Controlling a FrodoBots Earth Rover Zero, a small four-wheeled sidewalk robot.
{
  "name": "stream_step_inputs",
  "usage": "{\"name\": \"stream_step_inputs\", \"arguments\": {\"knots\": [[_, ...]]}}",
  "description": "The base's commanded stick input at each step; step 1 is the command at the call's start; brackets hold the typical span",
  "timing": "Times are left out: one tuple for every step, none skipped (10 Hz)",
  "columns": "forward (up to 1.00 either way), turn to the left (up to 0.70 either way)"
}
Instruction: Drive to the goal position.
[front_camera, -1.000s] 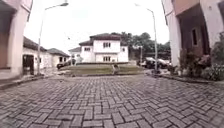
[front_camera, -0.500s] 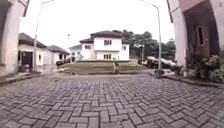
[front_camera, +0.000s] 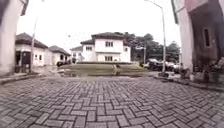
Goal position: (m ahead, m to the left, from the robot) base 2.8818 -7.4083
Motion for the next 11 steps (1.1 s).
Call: {"name": "stream_step_inputs", "arguments": {"knots": [[0.69, 0.03], [0.69, 0.03], [0.69, 0.03], [0.69, 0.03], [0.69, 0.03], [0.69, -0.06], [0.69, -0.29], [0.69, -0.3], [0.69, -0.32], [0.69, -0.35], [0.69, -0.35]]}}
